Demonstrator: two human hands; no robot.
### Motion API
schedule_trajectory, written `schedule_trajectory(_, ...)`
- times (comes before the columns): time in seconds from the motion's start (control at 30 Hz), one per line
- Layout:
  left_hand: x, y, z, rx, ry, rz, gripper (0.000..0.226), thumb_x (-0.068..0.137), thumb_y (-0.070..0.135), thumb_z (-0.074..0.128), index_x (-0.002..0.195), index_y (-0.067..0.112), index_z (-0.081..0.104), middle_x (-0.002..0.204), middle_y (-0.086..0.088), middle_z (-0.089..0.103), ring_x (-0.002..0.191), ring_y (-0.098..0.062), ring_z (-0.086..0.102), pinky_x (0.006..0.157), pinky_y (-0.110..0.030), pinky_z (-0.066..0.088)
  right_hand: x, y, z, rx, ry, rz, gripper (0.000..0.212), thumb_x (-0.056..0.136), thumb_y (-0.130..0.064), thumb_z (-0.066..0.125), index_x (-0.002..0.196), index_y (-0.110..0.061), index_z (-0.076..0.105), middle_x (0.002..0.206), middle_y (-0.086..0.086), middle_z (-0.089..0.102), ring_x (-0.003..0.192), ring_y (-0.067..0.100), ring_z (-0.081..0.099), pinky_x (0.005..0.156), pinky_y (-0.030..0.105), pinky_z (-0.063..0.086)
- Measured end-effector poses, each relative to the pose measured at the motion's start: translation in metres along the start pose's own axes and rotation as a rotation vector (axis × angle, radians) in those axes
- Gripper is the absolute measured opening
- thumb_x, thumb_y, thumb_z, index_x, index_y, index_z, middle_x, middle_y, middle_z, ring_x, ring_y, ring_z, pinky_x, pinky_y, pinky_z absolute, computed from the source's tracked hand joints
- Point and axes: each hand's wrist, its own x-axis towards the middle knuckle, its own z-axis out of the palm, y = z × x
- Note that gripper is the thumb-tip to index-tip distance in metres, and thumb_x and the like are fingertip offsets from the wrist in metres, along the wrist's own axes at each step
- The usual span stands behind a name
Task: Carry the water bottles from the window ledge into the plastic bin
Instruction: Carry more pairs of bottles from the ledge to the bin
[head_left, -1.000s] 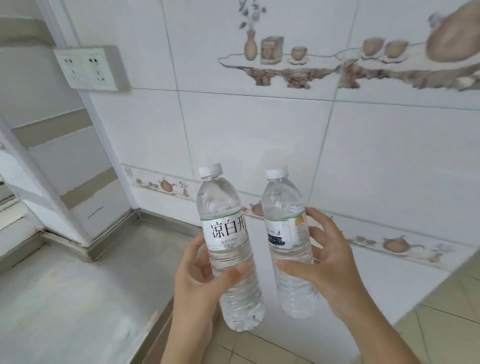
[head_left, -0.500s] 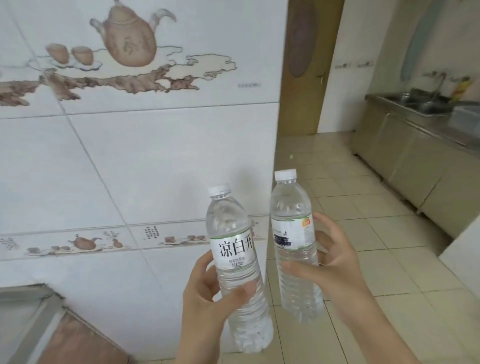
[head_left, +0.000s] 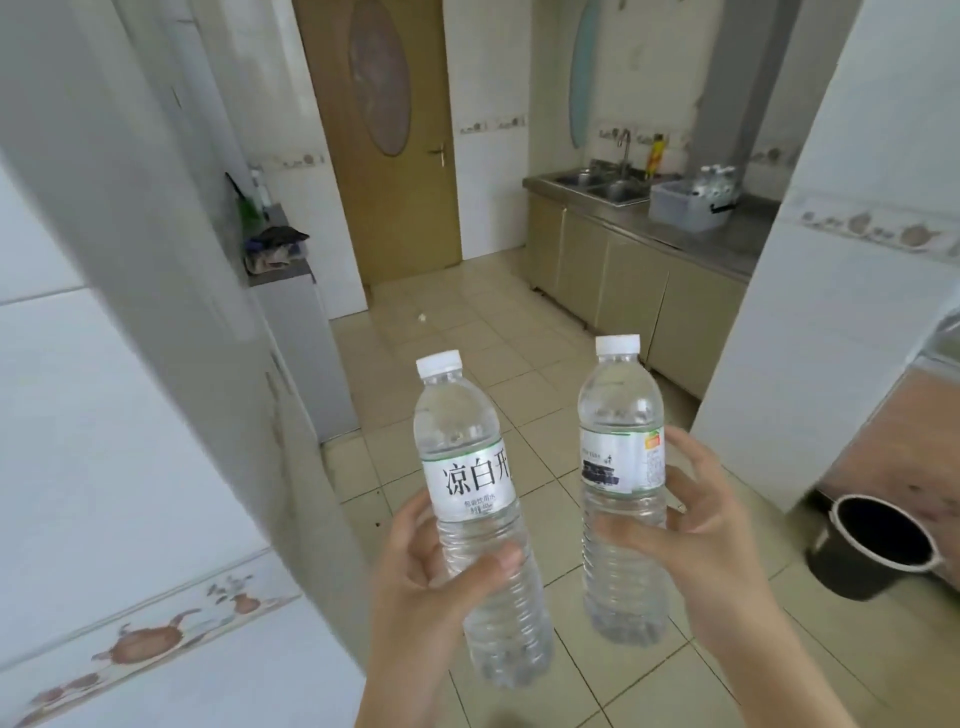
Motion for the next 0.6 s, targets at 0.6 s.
schedule_trajectory(0.6, 0.306, -0.033, 0.136, 0.002, -0.259, -0.039, 0.080, 0.041, 0.027, 0.091, 0.117, 0.028, 0.065, 0.107, -0.006, 0.077, 0.105, -0.028, 0.070, 0.080, -0.039, 0.054, 0.263, 0.013, -0.055, -0.056, 0.266, -0.003, 0.085, 0.046, -0.006, 0.087, 0.116, -0.043, 0.056, 0.105, 0.002, 0.071, 0.082, 0.021, 0.072, 0.070, 0.036, 0.055)
